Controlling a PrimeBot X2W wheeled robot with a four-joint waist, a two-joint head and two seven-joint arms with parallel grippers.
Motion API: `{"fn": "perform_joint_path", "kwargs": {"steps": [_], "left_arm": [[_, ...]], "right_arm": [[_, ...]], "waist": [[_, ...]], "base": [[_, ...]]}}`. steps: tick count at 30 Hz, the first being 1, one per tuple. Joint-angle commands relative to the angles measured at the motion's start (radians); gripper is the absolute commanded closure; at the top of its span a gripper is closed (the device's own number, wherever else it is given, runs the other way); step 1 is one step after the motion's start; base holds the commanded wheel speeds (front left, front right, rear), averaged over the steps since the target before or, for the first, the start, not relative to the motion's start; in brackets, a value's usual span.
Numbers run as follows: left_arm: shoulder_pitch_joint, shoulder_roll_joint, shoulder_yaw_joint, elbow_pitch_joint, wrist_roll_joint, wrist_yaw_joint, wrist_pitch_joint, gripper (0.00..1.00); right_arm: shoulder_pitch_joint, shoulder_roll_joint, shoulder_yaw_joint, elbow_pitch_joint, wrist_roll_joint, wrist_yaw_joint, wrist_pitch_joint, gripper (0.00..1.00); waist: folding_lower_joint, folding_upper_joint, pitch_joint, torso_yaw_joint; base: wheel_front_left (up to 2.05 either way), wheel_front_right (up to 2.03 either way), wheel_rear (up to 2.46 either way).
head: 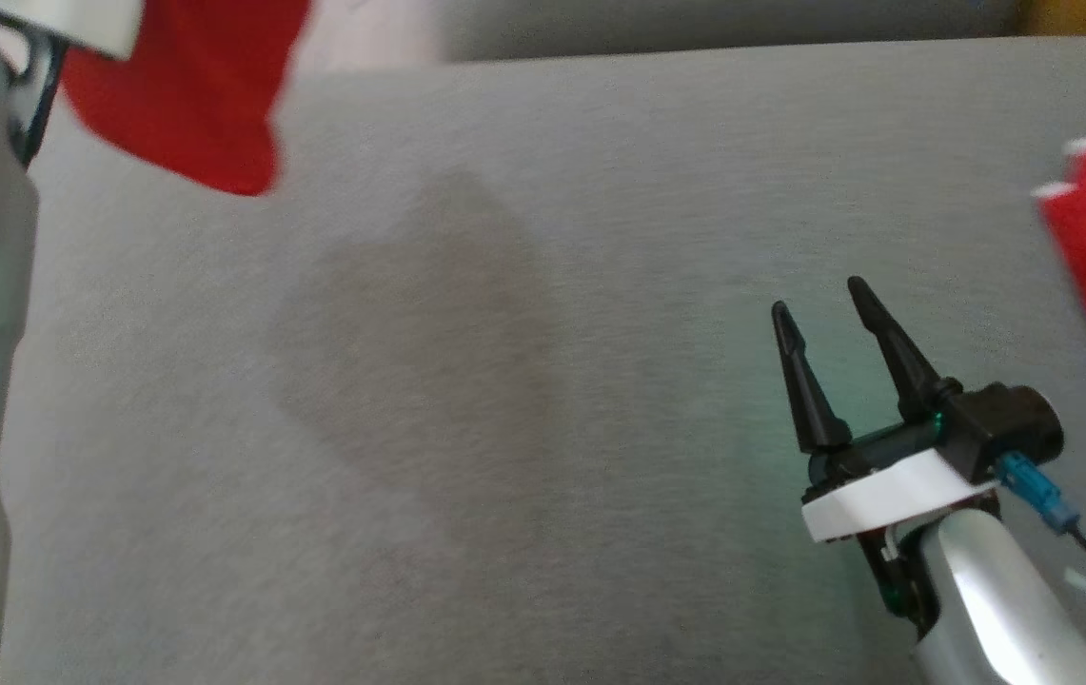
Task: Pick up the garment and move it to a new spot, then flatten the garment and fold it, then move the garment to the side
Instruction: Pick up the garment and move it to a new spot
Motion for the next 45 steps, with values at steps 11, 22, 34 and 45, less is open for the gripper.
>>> {"fn": "perform_joint_path", "kwargs": {"steps": [11, 22, 34, 45], "left_arm": [[0.121, -0.035, -0.114, -0.208, -0.165, -0.006, 0.086, 1.0], [0.683, -0.168, -0.309, -0.101, -0.406, 0.015, 0.052, 0.0], [1.04, -0.238, -0.036, -0.415, -0.351, 0.243, -0.006, 0.0], [1.251, -0.264, 0.18, -0.659, -0.18, 0.275, -0.006, 0.0]], "right_arm": [[0.003, 0.051, -0.005, -0.078, 0.004, 0.007, -0.002, 0.0], [0.018, 0.066, -0.035, -0.08, -0.006, 0.007, -0.002, 0.0], [0.168, 0.041, -0.139, -0.057, -0.007, 0.007, -0.002, 0.0], [0.25, 0.061, -0.164, -0.069, -0.025, 0.007, -0.002, 0.0]], "waist": [[0.0003, 0.0, -0.009, -0.295], [0.0003, 0.0, 0.037, -0.279], [0.0003, 0.0, -0.161, -0.067], [0.0003, 0.0, -0.255, 0.001]], "base": [[0.0, 0.0, 0.0], [0.0, 0.0, 0.0], [0.0, 0.0, 0.0], [0.0, 0.0, 0.0]]}}
